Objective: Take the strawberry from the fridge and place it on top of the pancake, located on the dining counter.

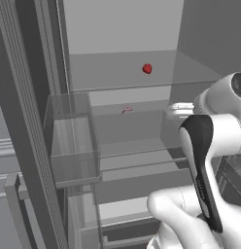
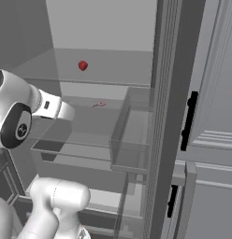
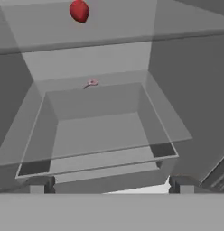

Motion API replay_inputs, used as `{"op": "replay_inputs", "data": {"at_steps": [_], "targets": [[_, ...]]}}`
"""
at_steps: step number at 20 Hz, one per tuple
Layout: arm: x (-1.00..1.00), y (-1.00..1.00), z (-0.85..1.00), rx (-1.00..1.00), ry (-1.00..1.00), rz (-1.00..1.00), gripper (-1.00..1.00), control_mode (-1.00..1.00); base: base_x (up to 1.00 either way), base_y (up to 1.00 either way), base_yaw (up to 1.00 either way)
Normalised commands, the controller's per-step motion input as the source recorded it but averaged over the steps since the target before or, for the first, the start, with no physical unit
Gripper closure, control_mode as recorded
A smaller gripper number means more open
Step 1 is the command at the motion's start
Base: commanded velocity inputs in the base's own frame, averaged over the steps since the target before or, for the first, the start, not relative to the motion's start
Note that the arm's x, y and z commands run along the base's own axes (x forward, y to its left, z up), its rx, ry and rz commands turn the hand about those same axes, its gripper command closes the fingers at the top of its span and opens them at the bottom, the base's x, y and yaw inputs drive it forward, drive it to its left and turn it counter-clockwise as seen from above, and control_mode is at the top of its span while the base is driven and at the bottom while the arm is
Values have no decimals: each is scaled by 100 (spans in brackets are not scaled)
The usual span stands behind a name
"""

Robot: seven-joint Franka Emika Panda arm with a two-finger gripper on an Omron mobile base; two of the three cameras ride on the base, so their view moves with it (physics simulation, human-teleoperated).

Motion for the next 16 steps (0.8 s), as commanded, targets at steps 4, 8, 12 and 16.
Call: {"op": "replay_inputs", "data": {"at_steps": [4, 8, 12, 16], "targets": [[59, 0, 98, -1, -17, 5, -100, -100, 0, 0, 0], [61, 11, 72, 0, -20, 17, -100, -100, 0, 0, 0], [72, 22, 15, 0, -4, 13, -100, -100, 0, 0, 0], [76, 25, -5, -14, 17, 0, -100, -100, 0, 0, 0]]}}
